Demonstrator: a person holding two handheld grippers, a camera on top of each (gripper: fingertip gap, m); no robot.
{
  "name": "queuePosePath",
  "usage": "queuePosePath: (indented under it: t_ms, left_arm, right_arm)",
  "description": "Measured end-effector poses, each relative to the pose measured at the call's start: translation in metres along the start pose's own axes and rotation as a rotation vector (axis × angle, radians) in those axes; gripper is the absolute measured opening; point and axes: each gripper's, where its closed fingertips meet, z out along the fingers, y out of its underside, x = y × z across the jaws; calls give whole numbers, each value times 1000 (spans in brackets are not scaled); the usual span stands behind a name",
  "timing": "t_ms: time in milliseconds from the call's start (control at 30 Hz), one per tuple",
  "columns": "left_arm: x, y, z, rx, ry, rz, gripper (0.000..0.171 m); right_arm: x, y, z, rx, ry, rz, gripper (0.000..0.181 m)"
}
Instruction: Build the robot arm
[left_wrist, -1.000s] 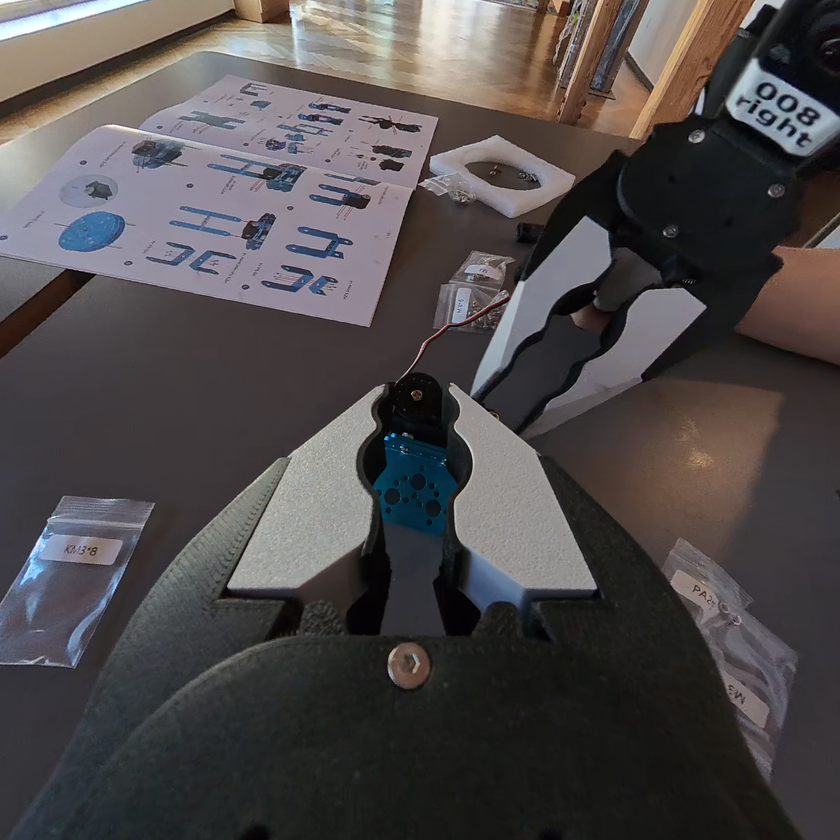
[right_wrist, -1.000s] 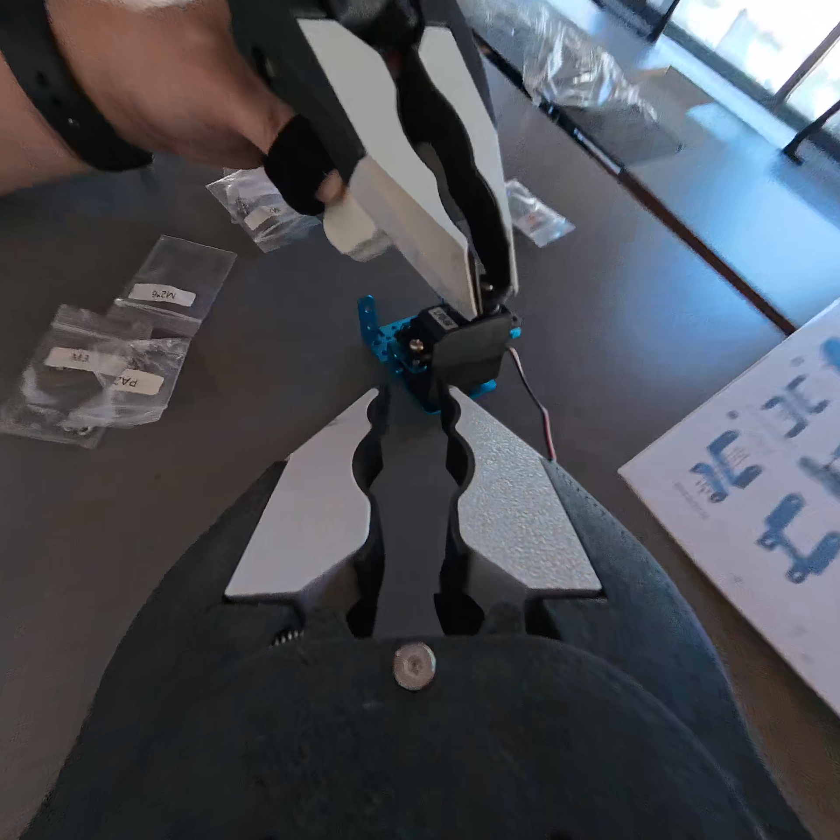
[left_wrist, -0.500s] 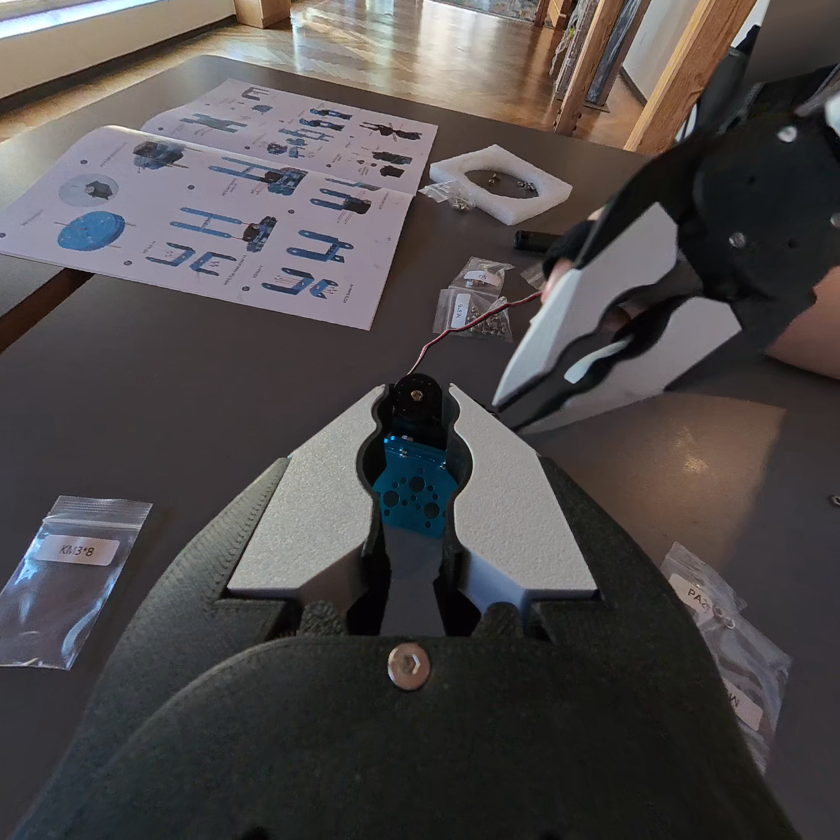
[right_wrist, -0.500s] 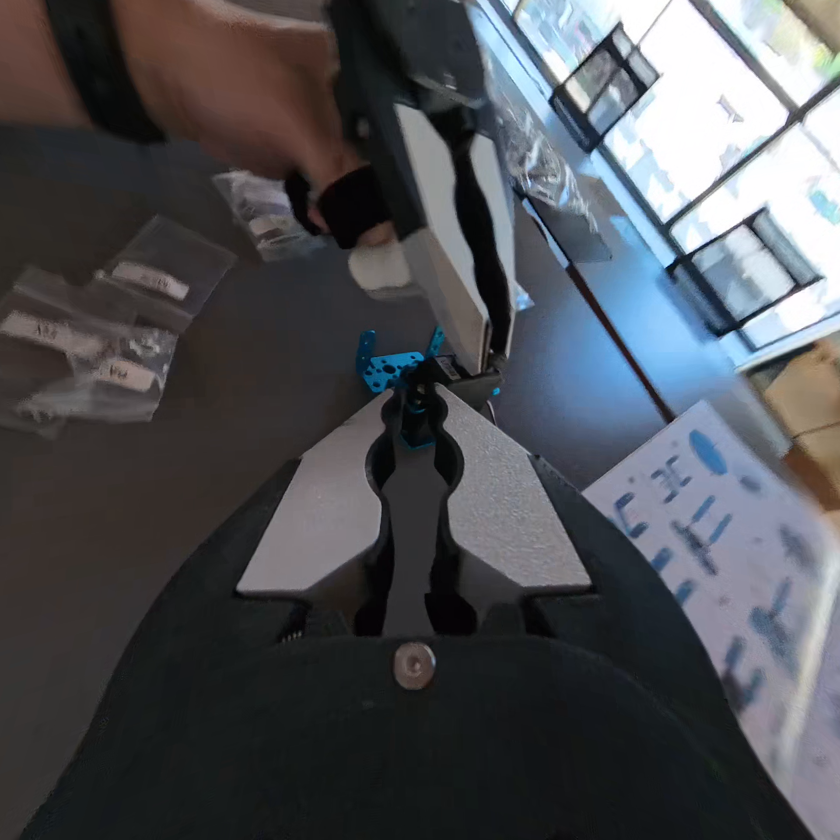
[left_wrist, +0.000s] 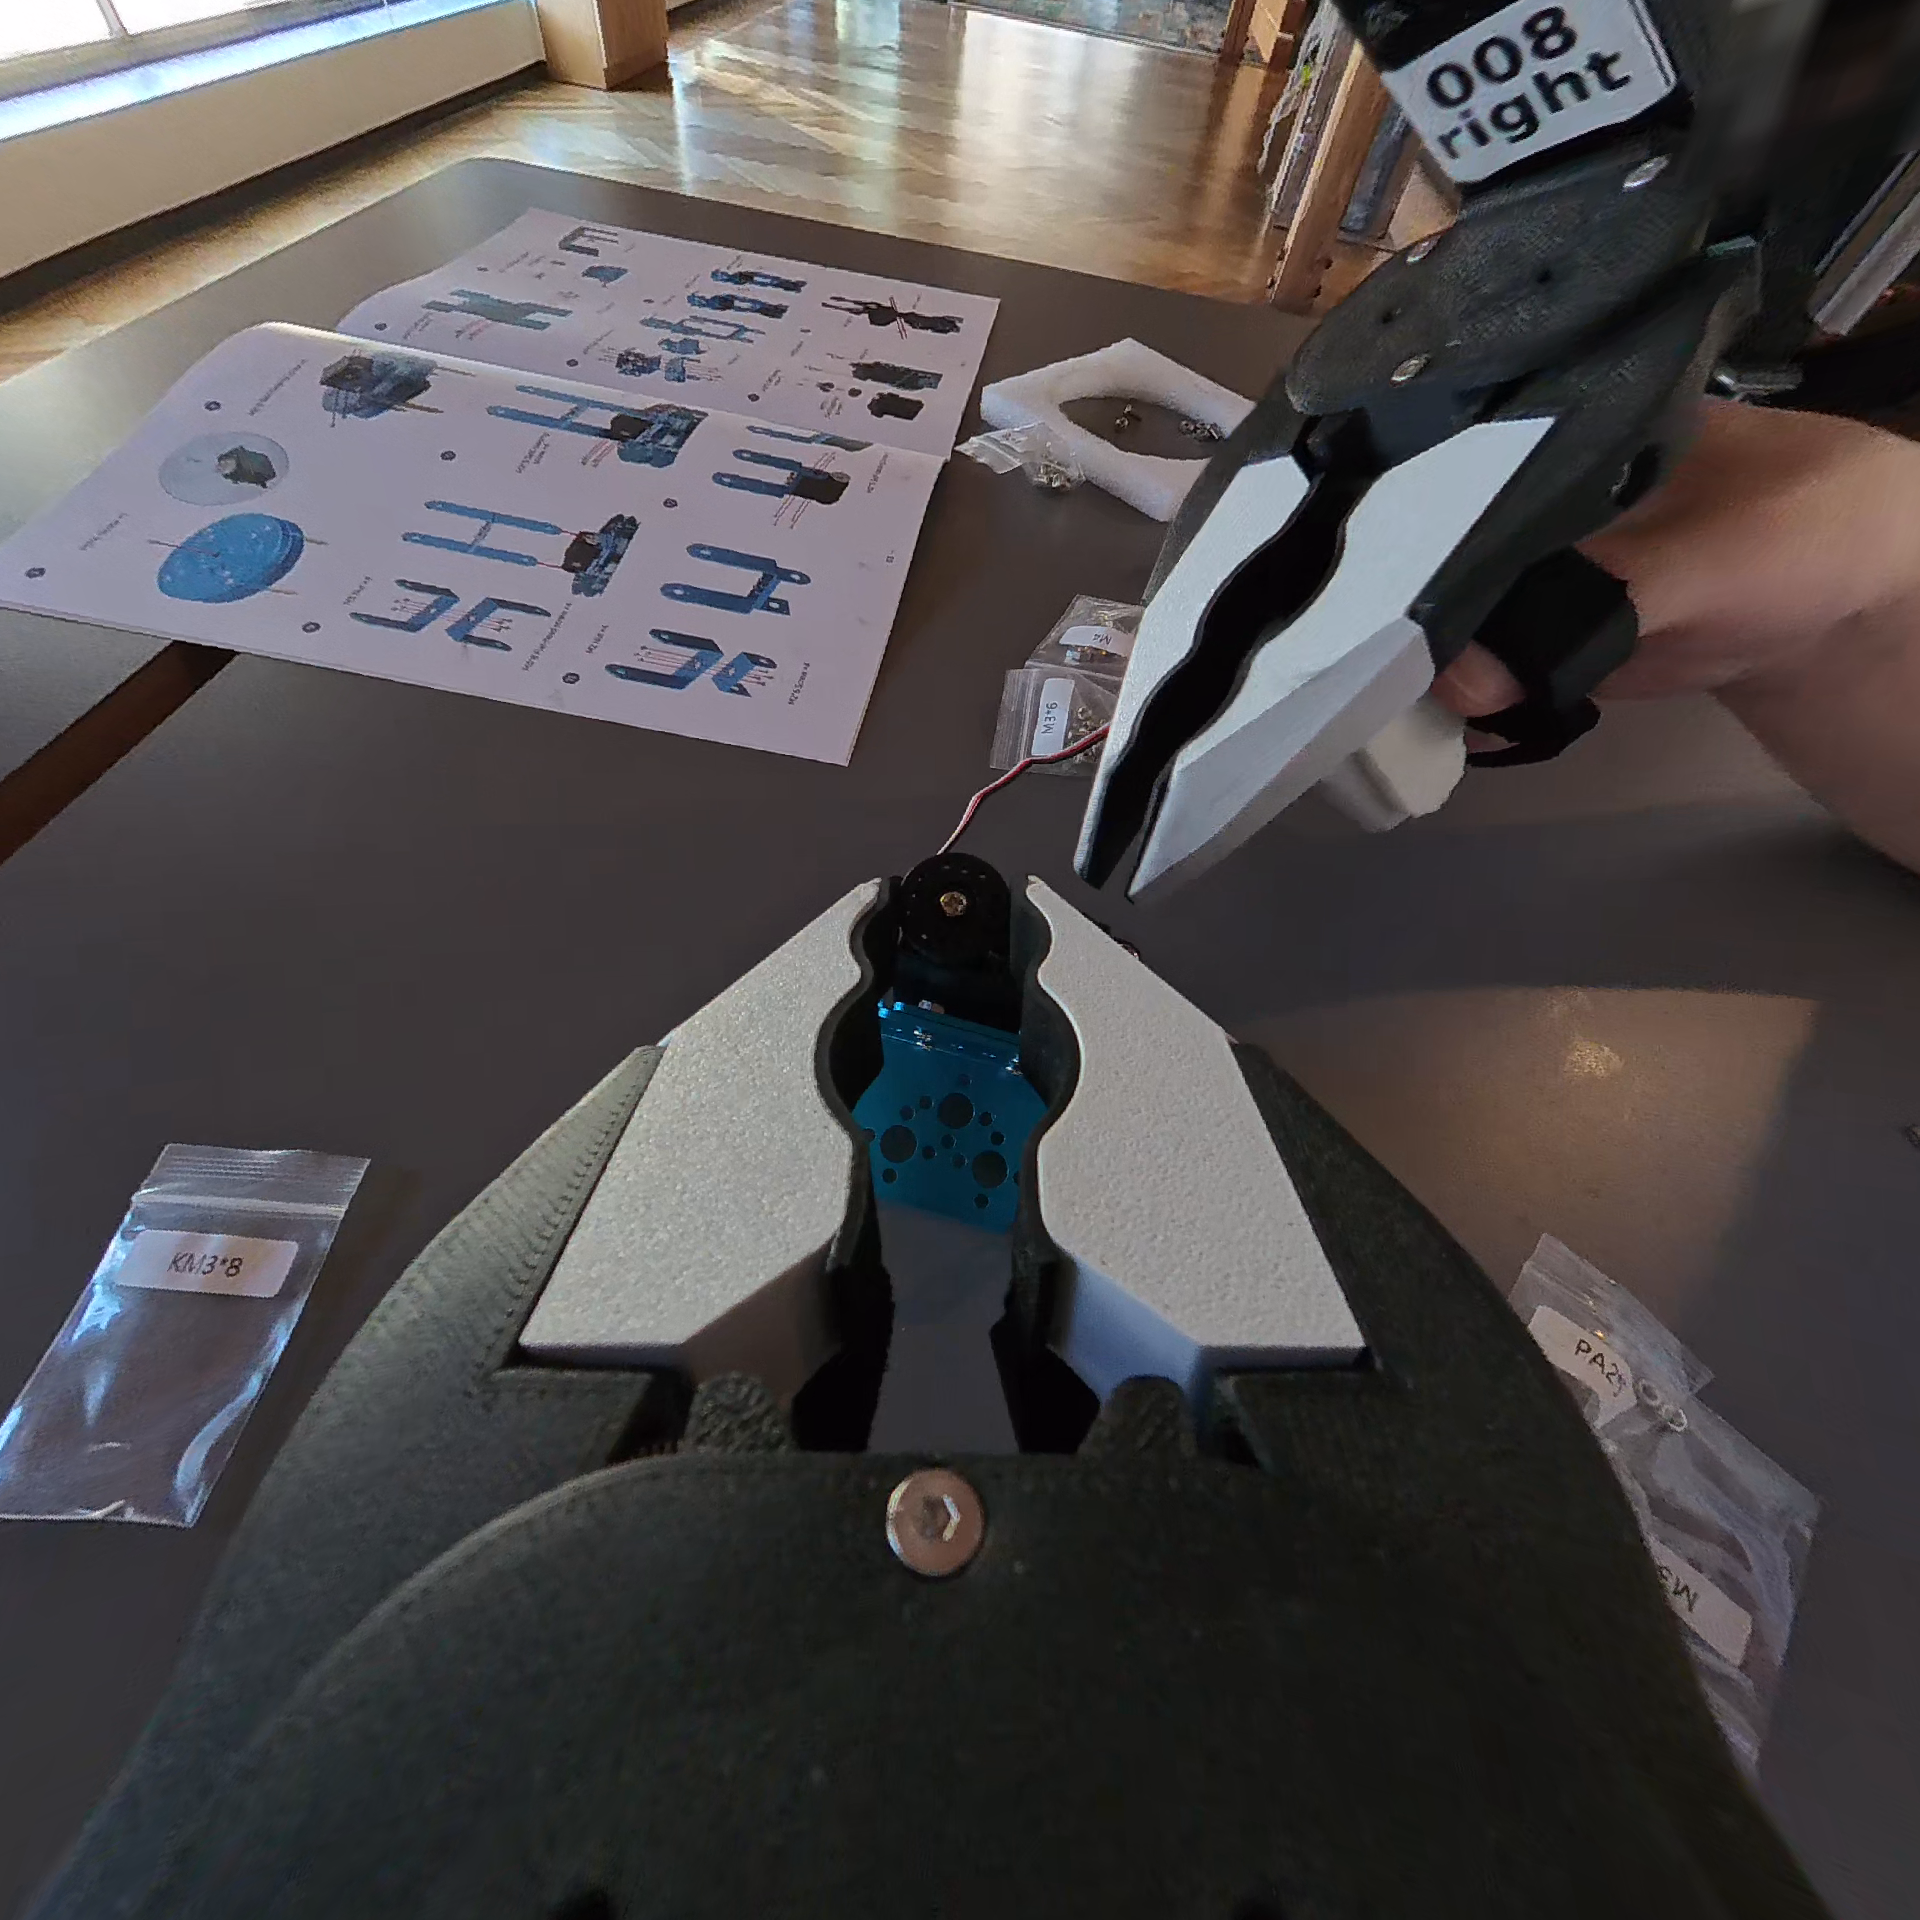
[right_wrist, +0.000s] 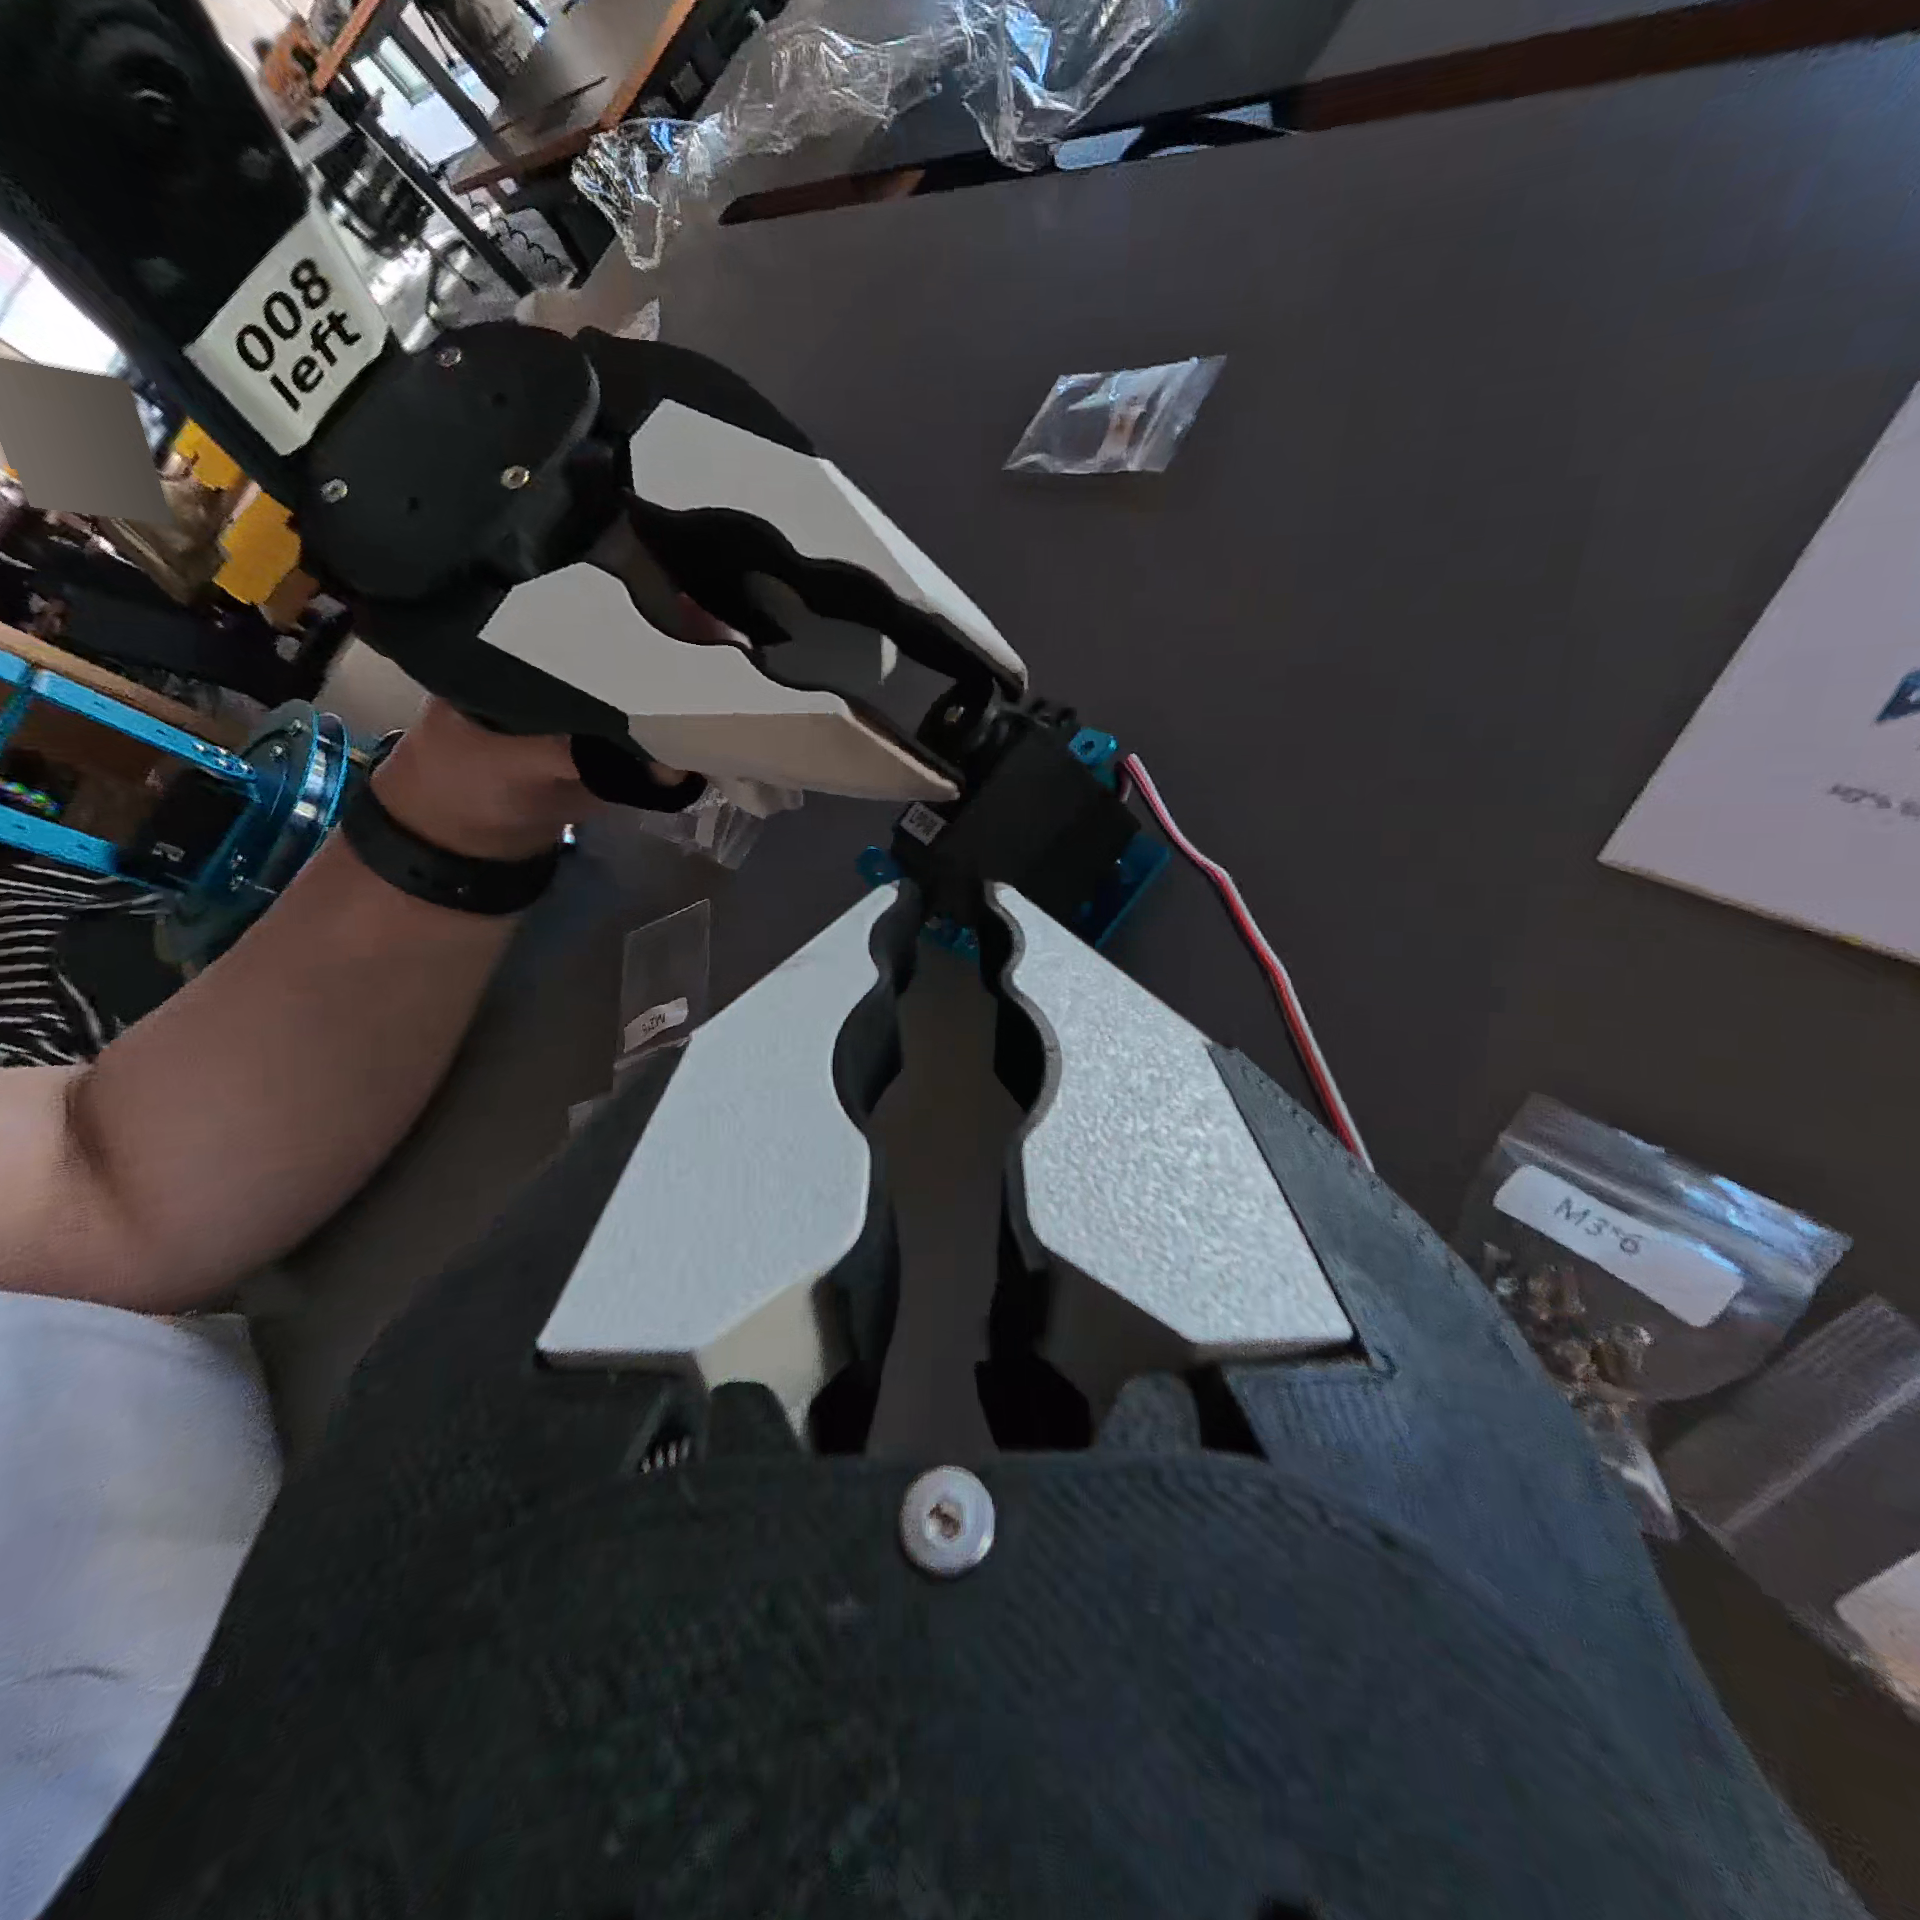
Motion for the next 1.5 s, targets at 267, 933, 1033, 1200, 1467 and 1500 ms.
queuePosePath:
  t_ms: [267,933,1033,1200,1467,1500]
  left_arm:
    - [1,-1,-1,3,0,26,21]
    - [0,0,-1,1,-1,39,21]
    - [-1,1,-2,1,-3,38,21]
    - [-1,2,-1,-3,-2,36,21]
    - [-1,1,-2,4,-3,22,21]
    - [-1,0,-3,6,0,20,21]
  right_arm:
    - [-8,12,3,-123,-144,213,11]
    - [-5,12,10,-342,-171,301,10]
    - [-5,12,12,-357,-172,303,10]
    - [-6,14,14,-389,-179,318,11]
    - [-13,12,16,-404,-245,422,12]
    - [-12,13,16,-408,-244,423,9]
